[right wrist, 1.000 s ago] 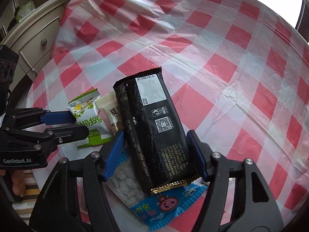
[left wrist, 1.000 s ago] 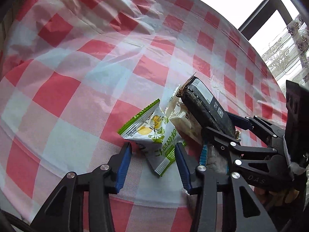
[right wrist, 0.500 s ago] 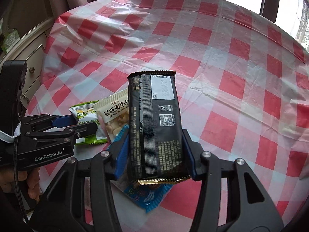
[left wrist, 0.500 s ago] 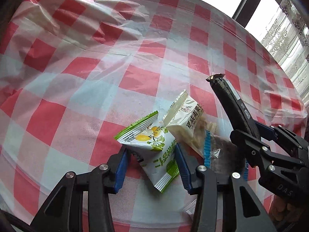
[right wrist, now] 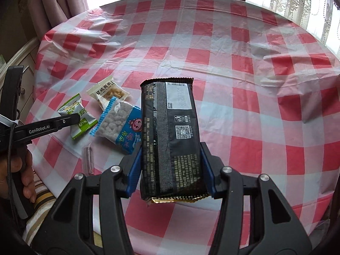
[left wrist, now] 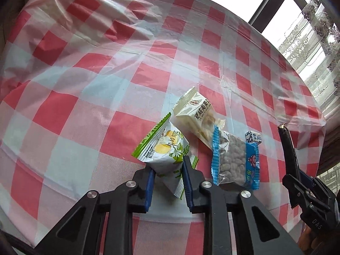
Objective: Organize snacks
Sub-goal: 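Grasp the green-white chip bag with the left gripper while the right gripper grasps the black chocolate bar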
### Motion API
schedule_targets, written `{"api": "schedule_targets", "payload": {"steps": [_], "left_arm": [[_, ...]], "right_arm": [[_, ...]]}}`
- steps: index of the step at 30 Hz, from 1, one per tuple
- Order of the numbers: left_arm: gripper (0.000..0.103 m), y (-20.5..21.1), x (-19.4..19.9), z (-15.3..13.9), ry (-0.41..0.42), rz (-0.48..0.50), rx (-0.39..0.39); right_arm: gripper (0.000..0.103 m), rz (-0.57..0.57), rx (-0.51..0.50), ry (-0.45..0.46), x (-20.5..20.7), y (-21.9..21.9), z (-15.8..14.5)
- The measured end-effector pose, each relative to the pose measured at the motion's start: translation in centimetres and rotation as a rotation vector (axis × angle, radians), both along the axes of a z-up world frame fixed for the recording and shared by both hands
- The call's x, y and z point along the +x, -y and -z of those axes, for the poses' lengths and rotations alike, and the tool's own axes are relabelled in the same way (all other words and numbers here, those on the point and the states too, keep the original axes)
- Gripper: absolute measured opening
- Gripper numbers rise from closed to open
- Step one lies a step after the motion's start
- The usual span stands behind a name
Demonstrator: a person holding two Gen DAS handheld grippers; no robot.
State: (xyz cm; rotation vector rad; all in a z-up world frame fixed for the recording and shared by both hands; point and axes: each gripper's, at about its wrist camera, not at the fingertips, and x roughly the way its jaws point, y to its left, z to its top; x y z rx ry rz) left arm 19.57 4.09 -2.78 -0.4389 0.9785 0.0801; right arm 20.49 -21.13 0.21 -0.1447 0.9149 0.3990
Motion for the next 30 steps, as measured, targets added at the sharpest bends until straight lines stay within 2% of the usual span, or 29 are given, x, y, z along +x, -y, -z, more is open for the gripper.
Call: {"api": "schedule_targets", "payload": {"steps": [11,30], "left_arm": [[0.025,2.2,-3.4,-2.2,0.038,0.024,-0.021],[0.025,12.7,-5.4,-4.5,0.054,0.256,-0.03]], "right_arm": [[0.054,0.087,0.017,-0.009,-3.6,3.9,-0.3],[0.054,0.255,0.031,0.02,-8.5,12.5,-0.7]]}}
